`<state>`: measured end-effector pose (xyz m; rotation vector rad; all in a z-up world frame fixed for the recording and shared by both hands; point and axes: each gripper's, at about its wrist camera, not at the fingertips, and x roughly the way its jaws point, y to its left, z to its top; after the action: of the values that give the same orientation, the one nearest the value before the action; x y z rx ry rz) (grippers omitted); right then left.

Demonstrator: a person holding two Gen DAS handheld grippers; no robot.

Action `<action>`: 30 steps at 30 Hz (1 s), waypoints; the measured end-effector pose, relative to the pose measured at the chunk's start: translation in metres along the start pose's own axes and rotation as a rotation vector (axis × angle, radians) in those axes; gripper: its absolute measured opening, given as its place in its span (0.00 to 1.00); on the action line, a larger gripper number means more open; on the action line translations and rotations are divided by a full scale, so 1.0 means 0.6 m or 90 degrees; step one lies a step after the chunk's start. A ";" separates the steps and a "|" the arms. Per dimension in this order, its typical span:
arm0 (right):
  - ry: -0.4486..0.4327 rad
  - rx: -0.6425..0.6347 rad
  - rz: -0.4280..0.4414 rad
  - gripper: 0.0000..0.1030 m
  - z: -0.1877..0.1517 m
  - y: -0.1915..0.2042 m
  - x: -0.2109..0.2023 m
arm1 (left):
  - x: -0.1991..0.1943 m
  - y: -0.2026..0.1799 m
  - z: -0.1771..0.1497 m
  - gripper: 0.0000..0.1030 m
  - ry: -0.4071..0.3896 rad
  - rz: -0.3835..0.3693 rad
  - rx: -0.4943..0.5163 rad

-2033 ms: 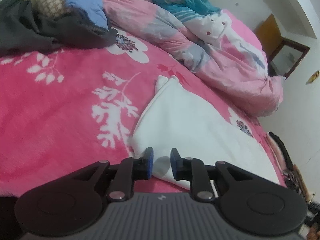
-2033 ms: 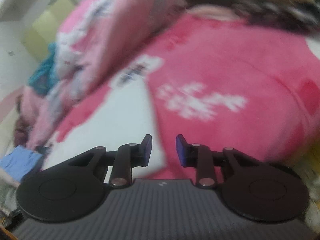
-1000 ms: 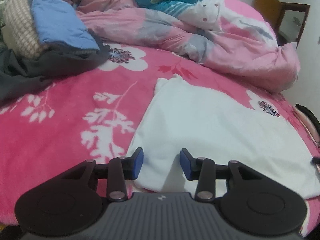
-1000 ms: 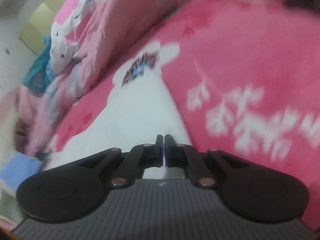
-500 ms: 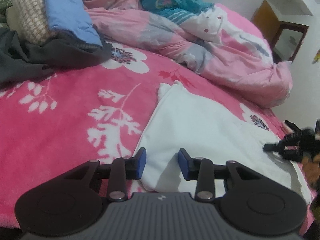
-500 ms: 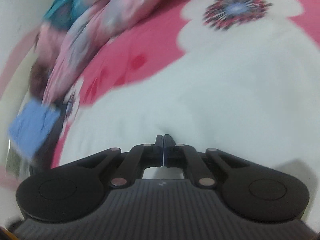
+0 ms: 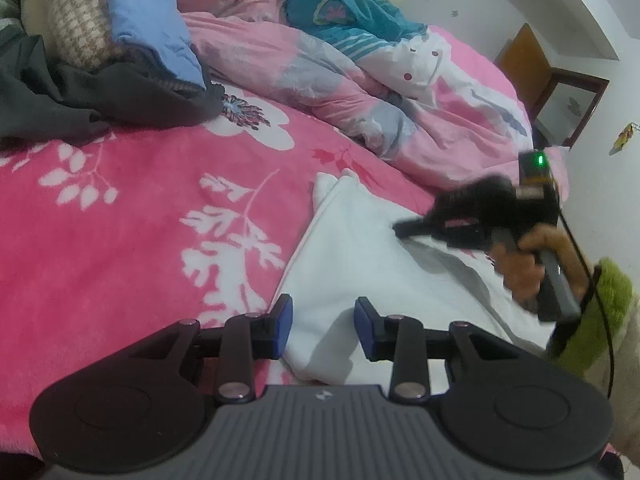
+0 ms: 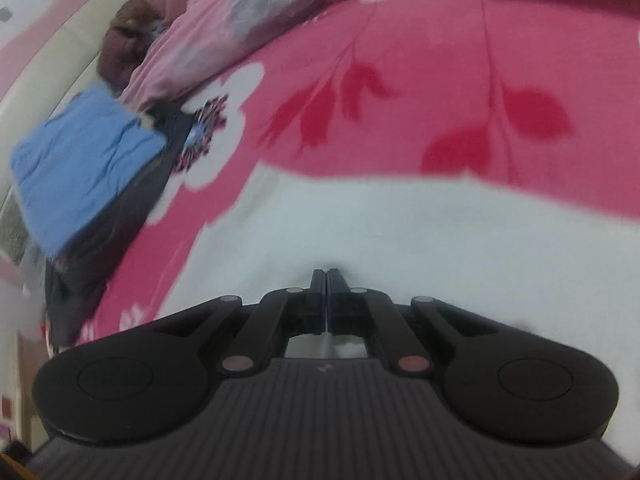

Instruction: Fold clothes

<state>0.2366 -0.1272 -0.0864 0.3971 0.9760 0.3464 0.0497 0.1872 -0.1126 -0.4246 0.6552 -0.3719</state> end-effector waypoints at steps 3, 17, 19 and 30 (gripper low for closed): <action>-0.007 -0.077 0.023 0.05 0.008 0.047 -0.004 | 0.000 0.008 0.000 0.34 -0.001 -0.013 -0.015; -0.020 0.112 0.147 0.05 0.055 0.002 0.001 | -0.029 0.009 0.005 0.40 -0.047 -0.002 -0.048; -0.056 0.108 0.154 0.05 0.025 -0.030 -0.086 | -0.042 0.009 0.008 0.41 -0.074 -0.003 -0.054; -0.110 0.186 0.027 0.00 -0.258 -0.227 -0.243 | 0.019 -0.094 0.036 0.39 -0.060 -0.045 0.015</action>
<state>0.0439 -0.2864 -0.1223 0.7022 0.8506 0.2031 0.0612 0.1393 -0.0753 -0.4416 0.5442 -0.4231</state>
